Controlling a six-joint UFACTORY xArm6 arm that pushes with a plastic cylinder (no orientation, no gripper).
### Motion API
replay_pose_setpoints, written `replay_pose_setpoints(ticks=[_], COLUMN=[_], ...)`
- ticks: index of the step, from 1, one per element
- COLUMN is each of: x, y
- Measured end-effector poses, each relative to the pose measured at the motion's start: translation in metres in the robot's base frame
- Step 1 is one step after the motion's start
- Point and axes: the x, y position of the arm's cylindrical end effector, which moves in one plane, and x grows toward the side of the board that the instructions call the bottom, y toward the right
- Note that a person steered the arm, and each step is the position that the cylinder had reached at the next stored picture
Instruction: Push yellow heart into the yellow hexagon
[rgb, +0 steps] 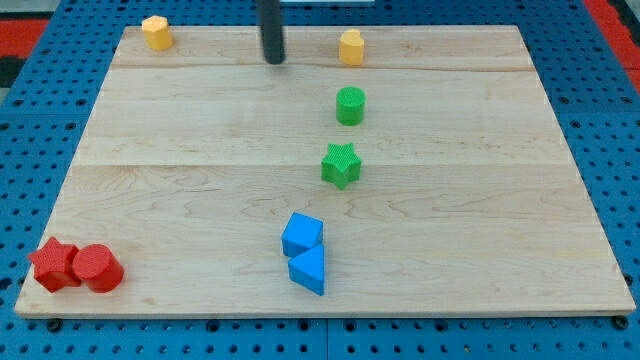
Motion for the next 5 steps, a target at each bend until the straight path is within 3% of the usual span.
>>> replay_pose_setpoints(ticks=[2, 3, 5], x=[0.011, 0.003, -0.011], y=[0.114, 0.138, 0.090])
